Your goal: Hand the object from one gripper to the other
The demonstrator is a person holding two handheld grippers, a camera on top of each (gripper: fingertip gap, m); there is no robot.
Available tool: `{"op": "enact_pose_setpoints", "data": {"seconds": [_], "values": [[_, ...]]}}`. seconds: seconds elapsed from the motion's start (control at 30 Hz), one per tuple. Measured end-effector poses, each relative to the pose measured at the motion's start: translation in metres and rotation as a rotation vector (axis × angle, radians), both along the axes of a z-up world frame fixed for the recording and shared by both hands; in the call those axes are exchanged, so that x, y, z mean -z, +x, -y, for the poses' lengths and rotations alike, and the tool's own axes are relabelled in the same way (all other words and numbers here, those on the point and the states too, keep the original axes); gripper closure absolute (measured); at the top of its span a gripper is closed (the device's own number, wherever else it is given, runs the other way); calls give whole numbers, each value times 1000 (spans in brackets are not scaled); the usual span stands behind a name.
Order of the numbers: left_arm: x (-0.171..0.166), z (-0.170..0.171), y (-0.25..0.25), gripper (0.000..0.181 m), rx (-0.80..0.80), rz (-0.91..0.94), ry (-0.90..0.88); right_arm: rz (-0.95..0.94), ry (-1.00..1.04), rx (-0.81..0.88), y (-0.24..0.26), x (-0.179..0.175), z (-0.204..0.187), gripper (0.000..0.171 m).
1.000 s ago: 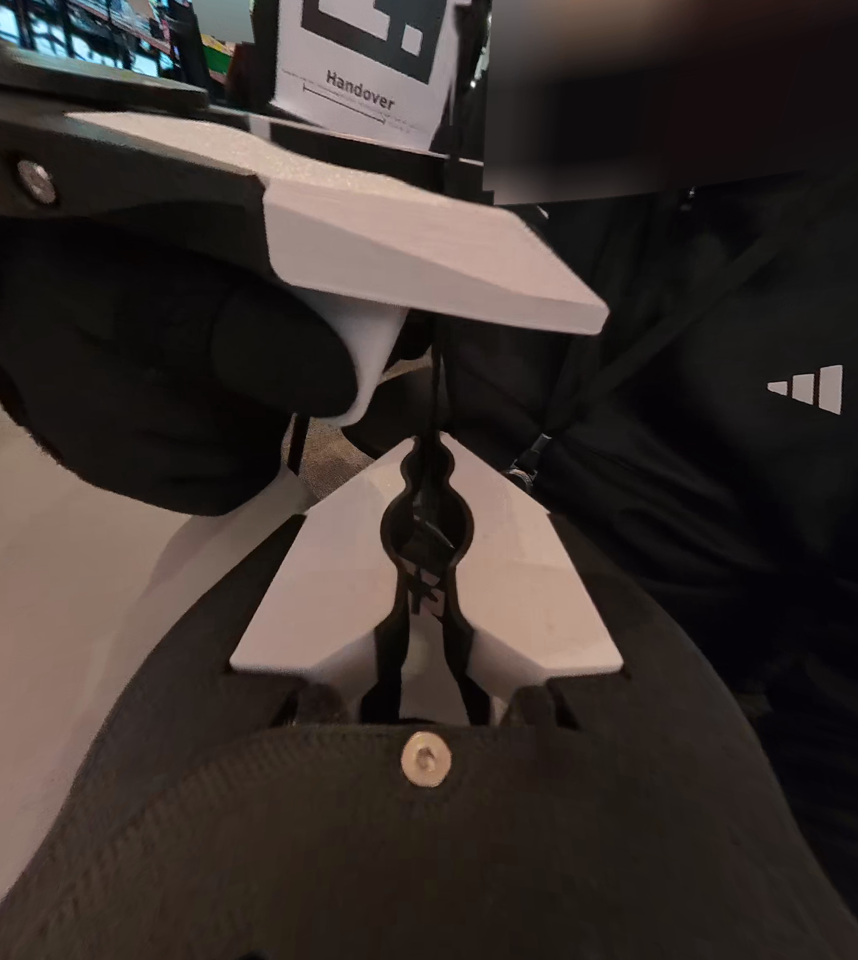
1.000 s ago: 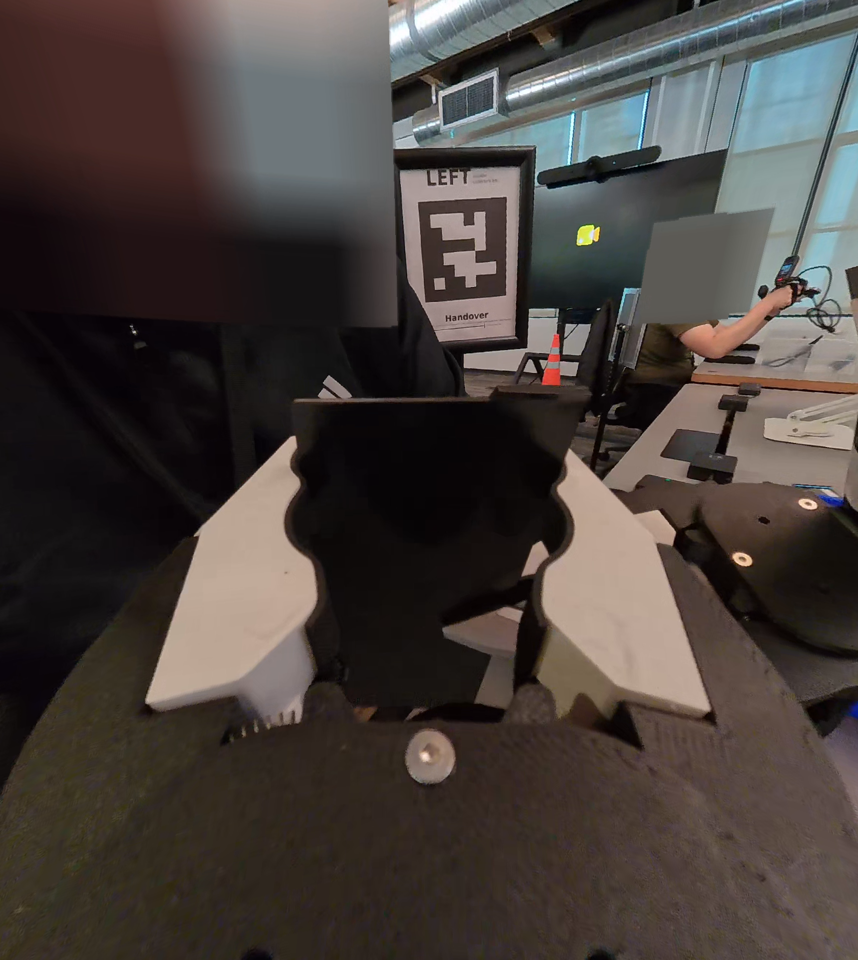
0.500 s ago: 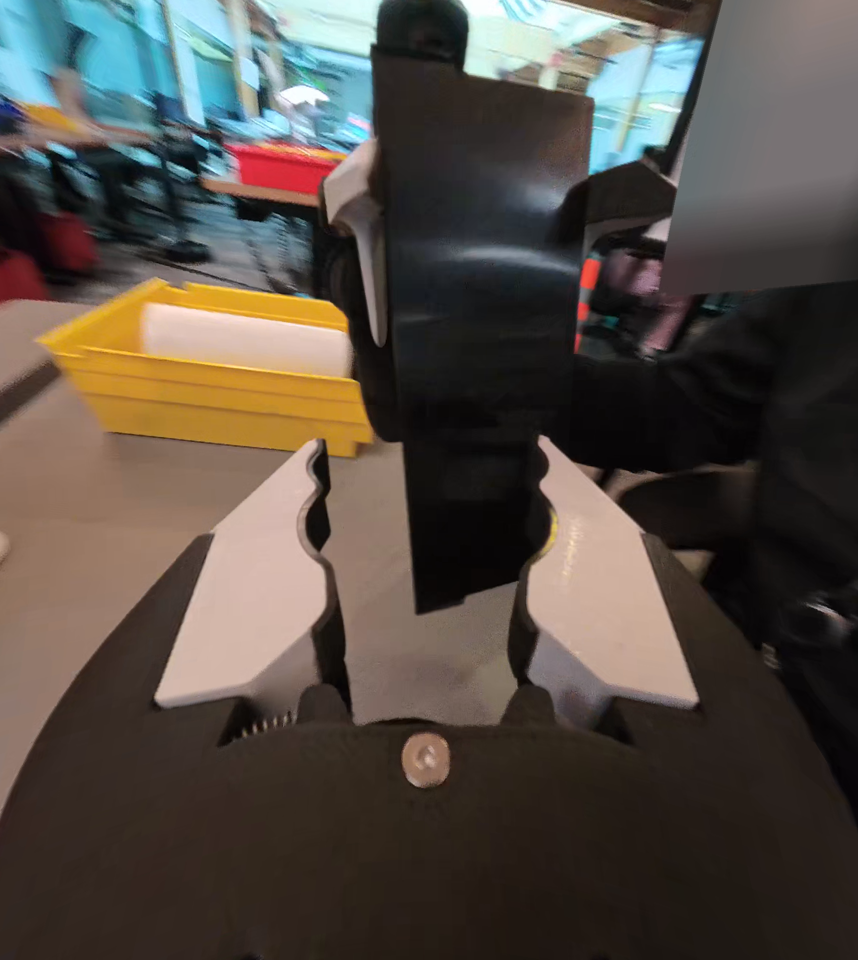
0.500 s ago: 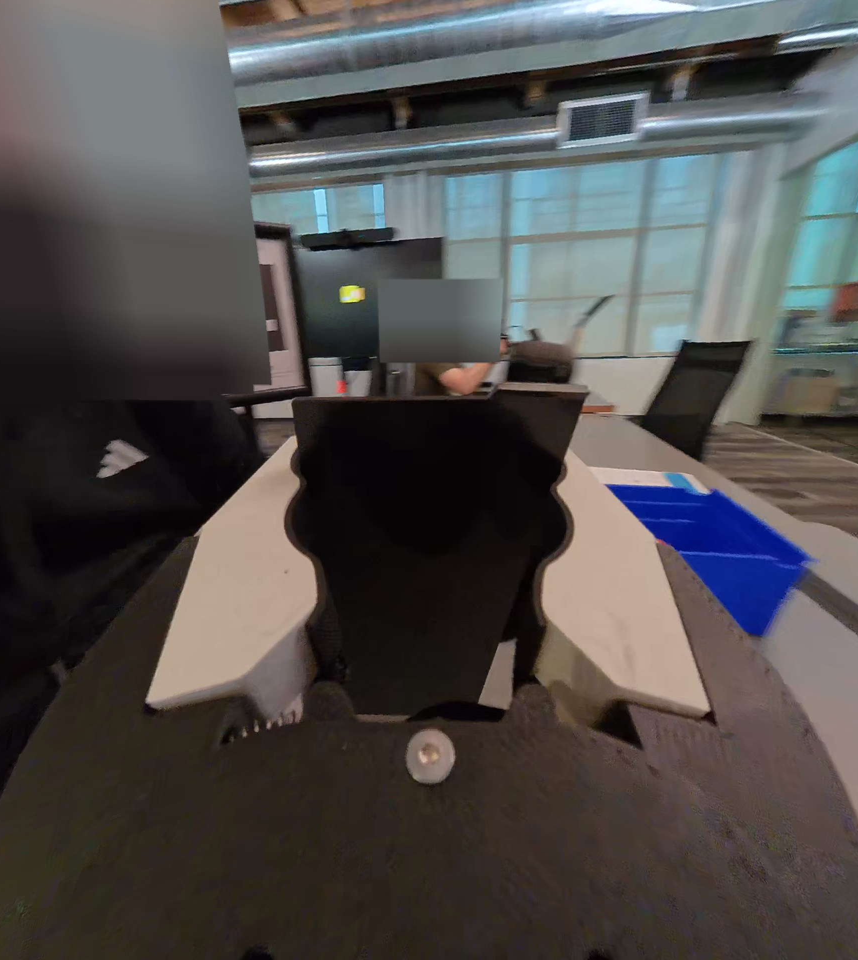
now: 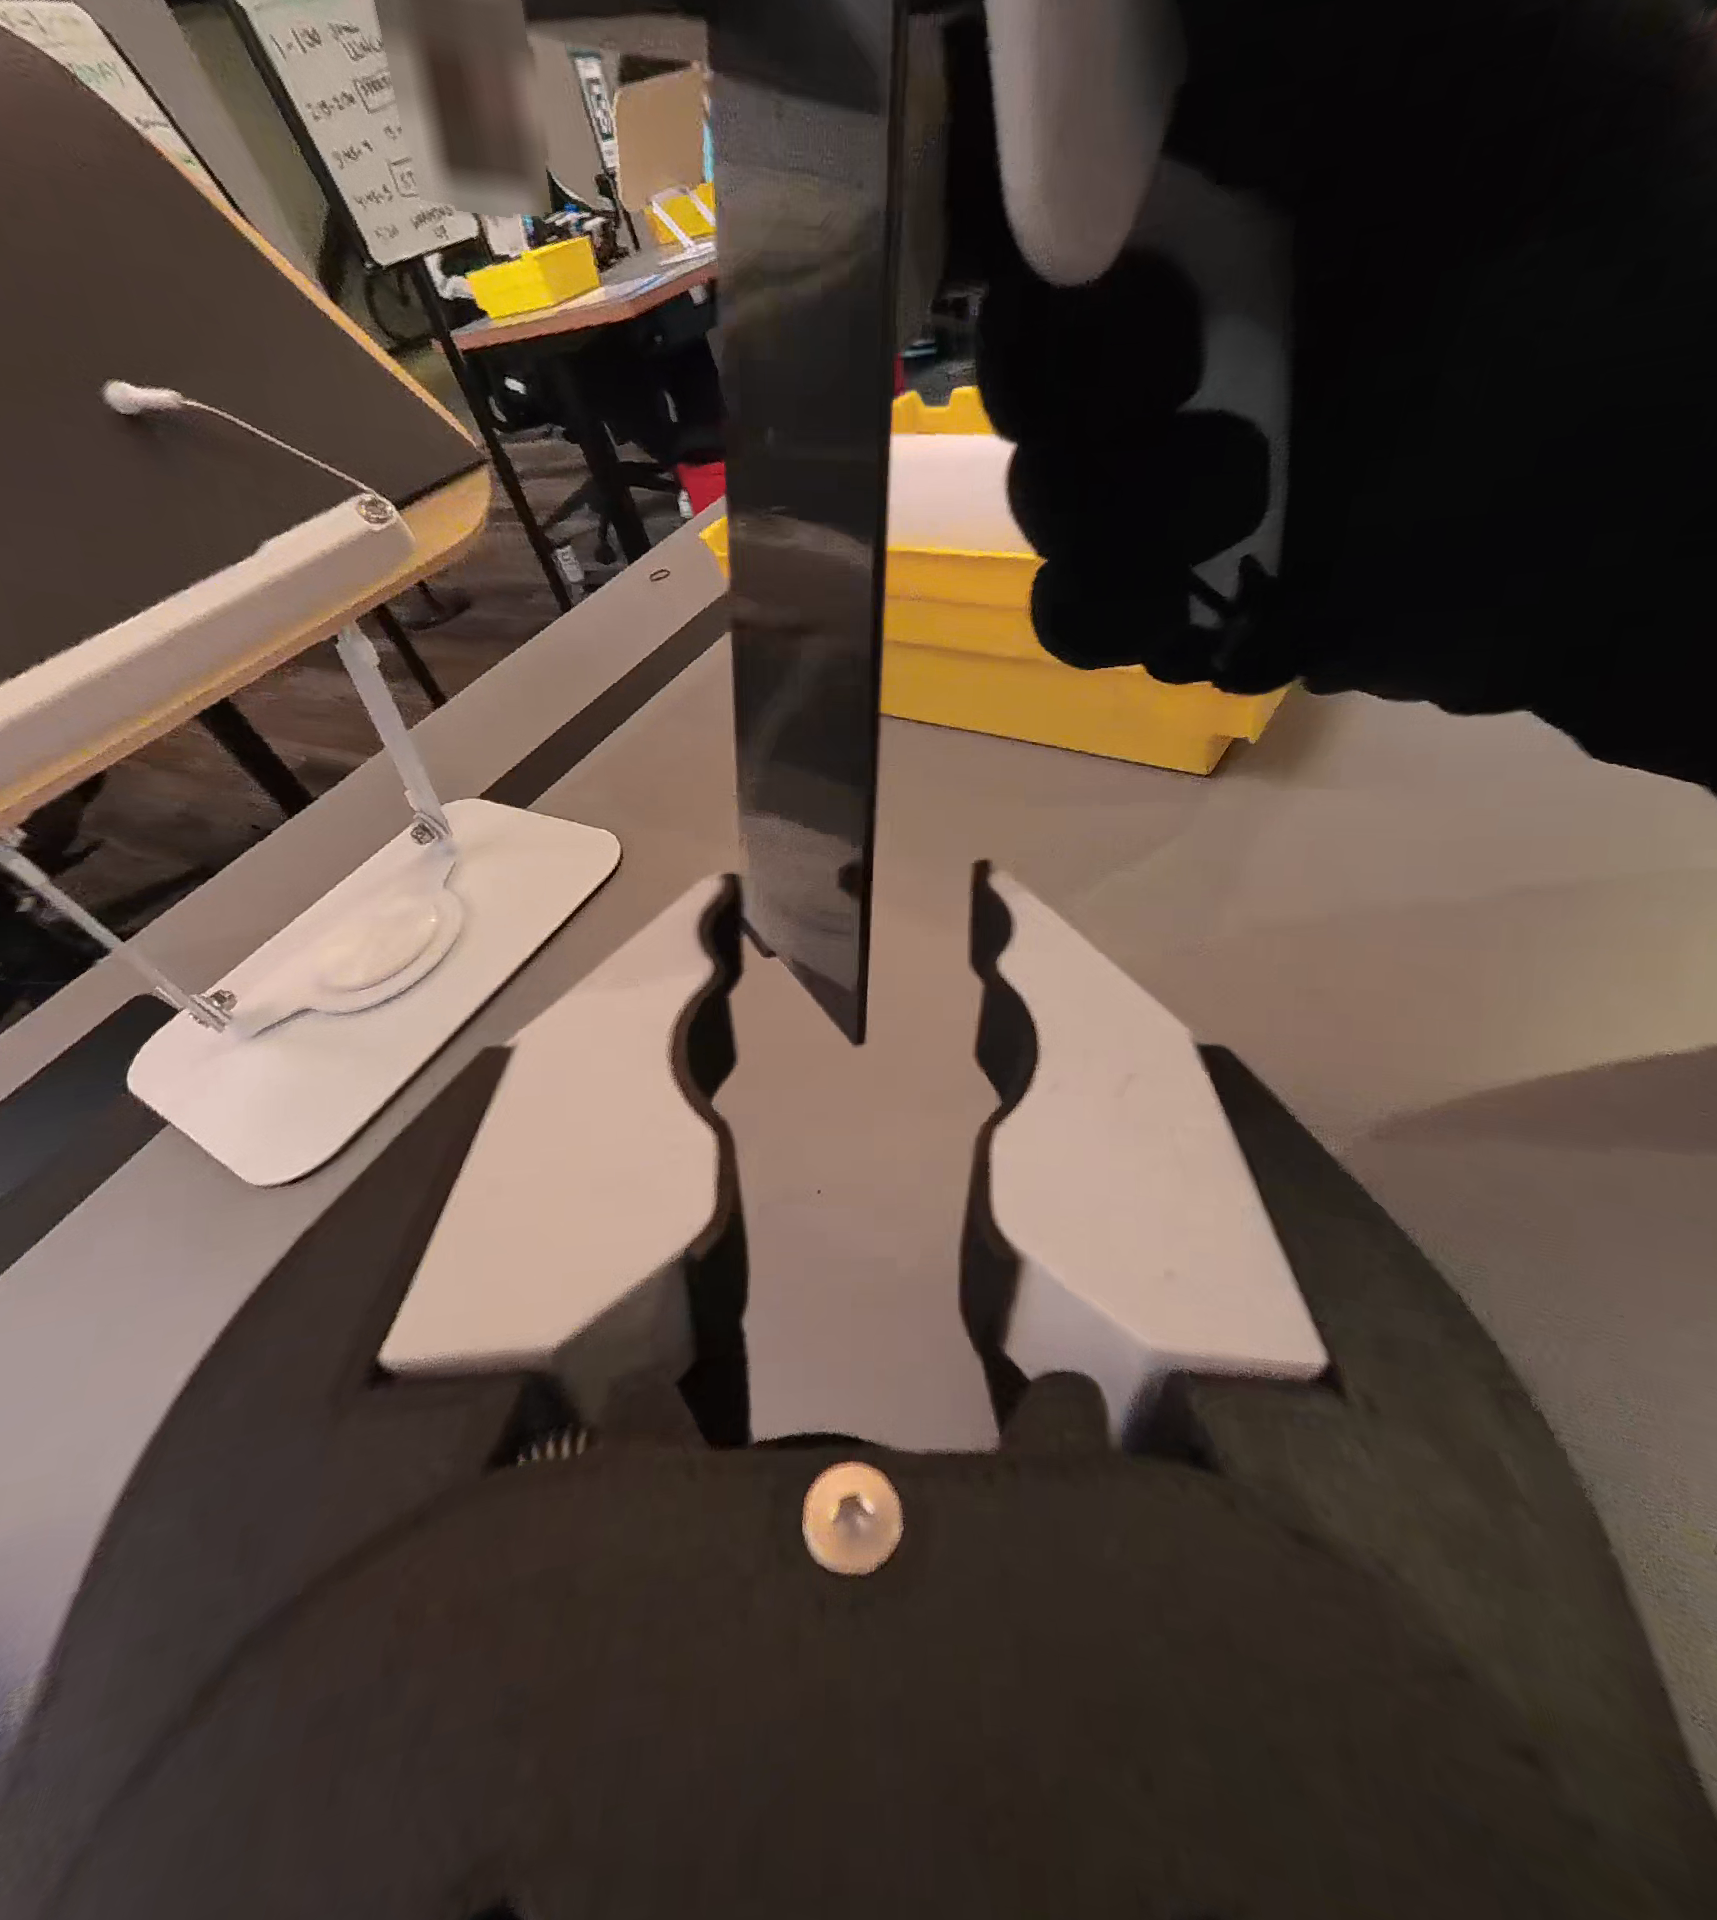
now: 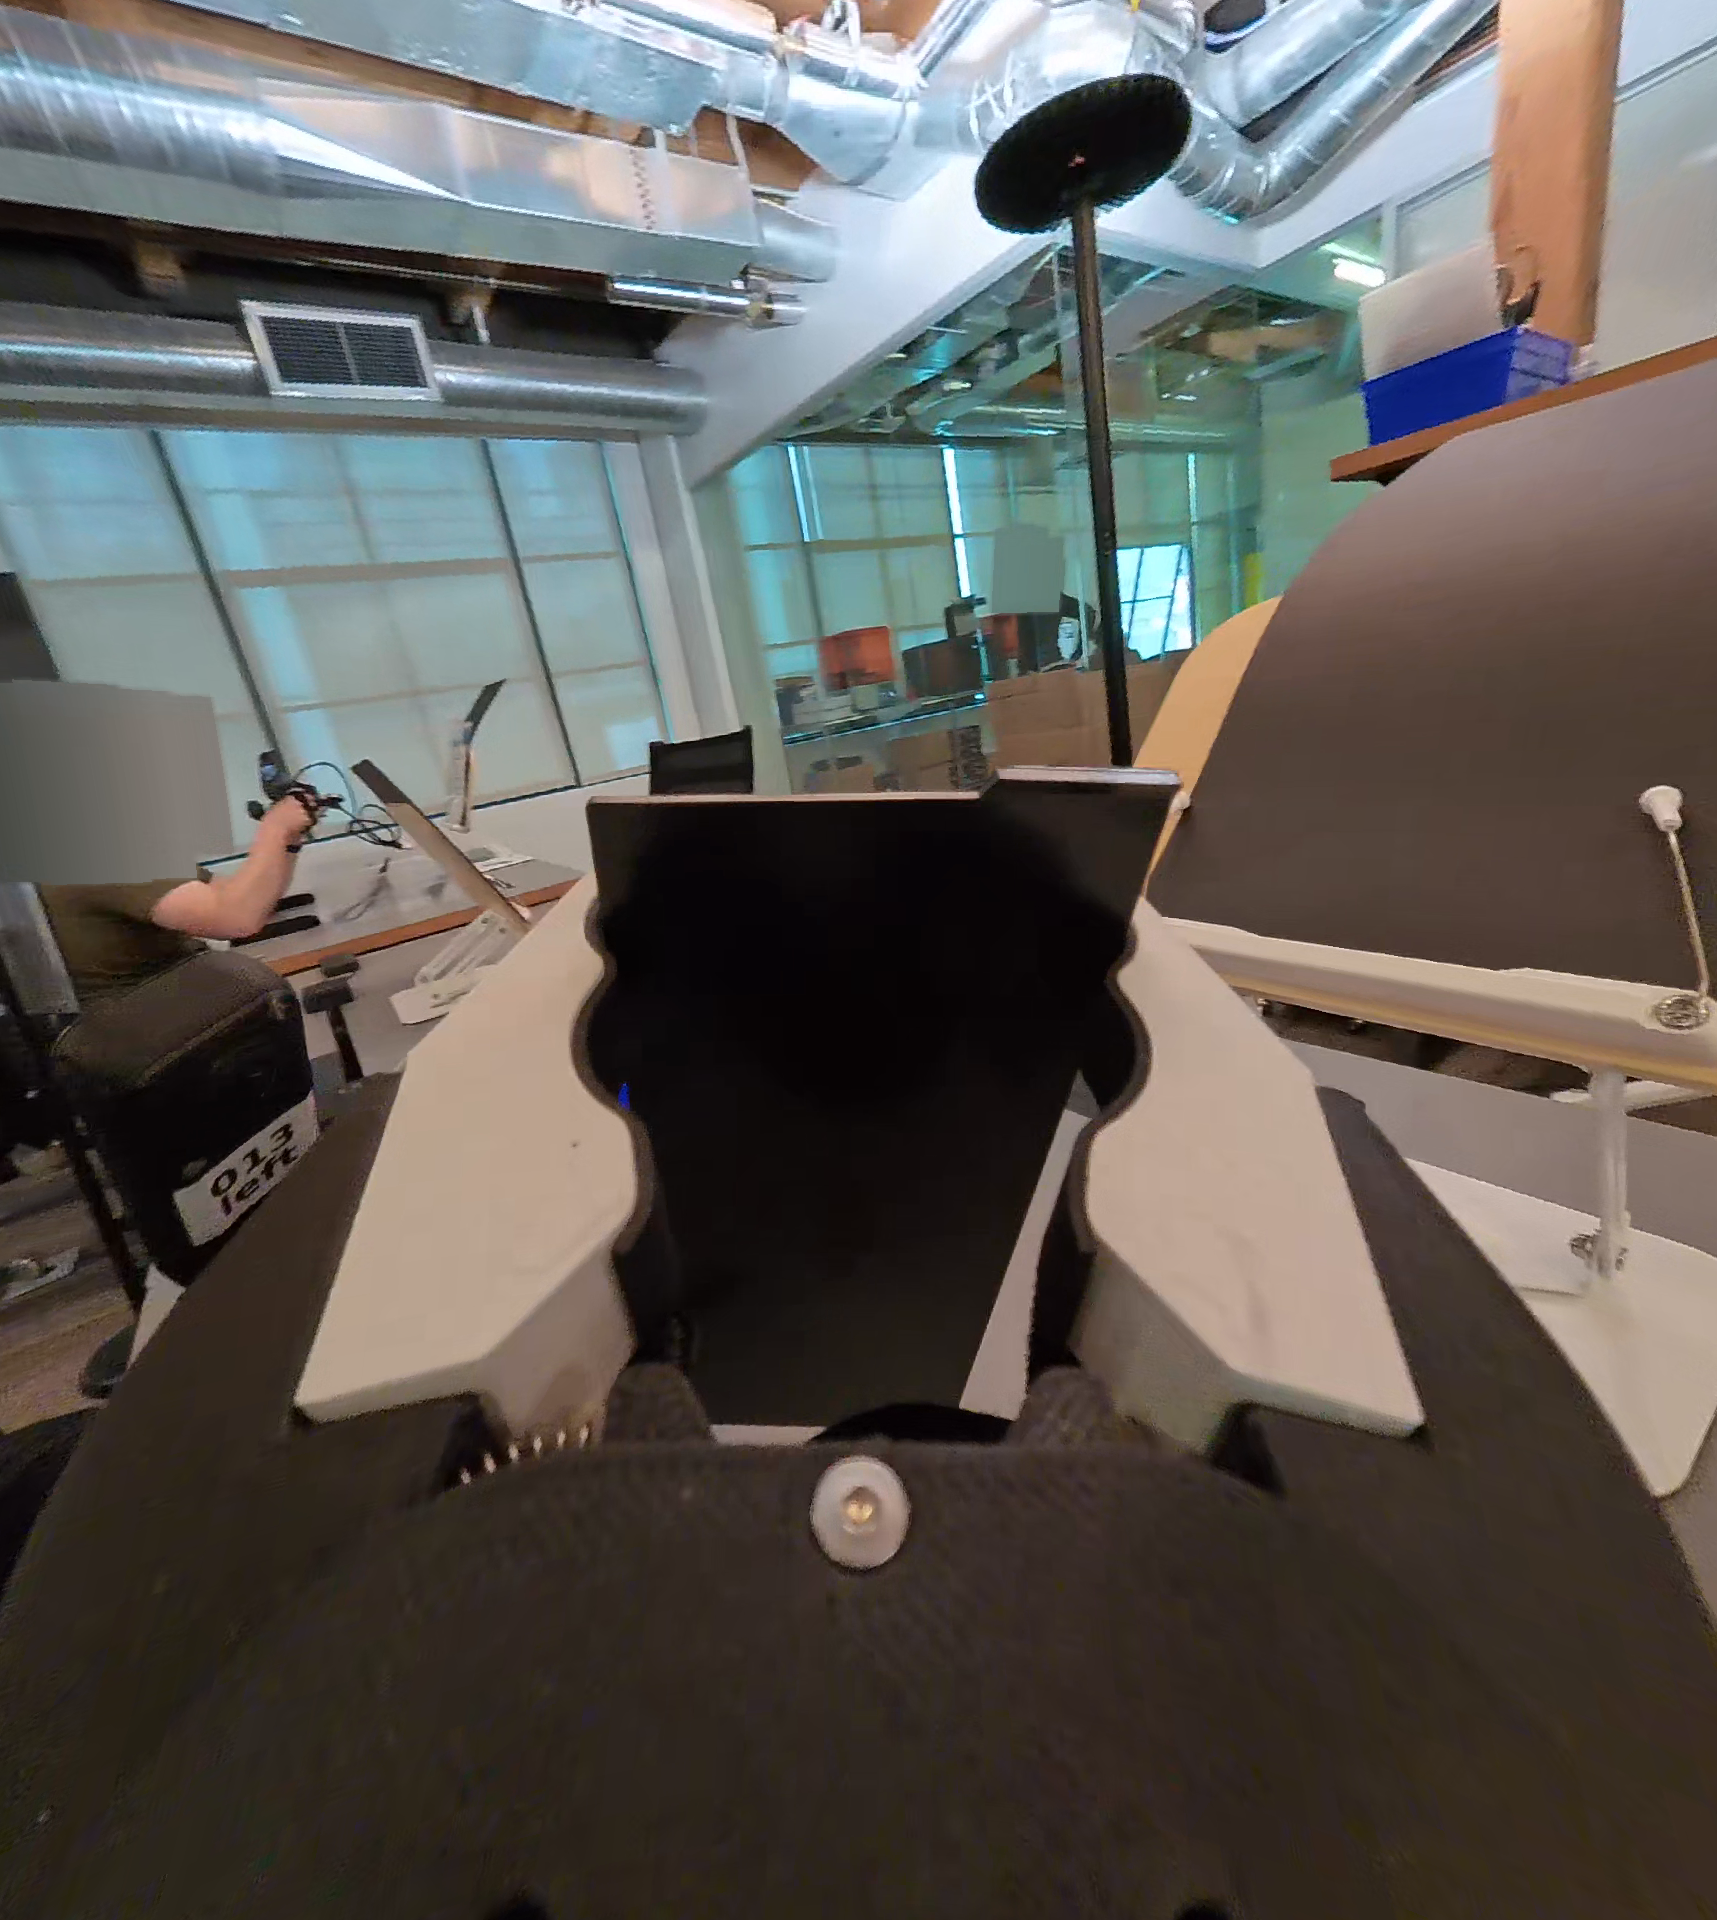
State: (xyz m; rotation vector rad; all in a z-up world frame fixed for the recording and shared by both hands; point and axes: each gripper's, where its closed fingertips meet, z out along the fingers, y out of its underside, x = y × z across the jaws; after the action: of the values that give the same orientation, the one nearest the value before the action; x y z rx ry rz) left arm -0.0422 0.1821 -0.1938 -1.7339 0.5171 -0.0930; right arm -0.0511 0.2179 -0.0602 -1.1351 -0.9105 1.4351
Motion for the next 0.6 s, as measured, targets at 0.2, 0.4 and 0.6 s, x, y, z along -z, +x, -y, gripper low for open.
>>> {"op": "enact_pose_setpoints", "data": {"seconds": [0.2,0.4,0.6], "values": [[2,-4,-1,175,-17,-12,16,12,-4,61,-1,3,2,85],[1,-1,0,181,21,71,2,39,-7,20,-5,8,5,89],[-13,6,0,181,108,217,2,18,0,-7,5,4,6,81]]}}
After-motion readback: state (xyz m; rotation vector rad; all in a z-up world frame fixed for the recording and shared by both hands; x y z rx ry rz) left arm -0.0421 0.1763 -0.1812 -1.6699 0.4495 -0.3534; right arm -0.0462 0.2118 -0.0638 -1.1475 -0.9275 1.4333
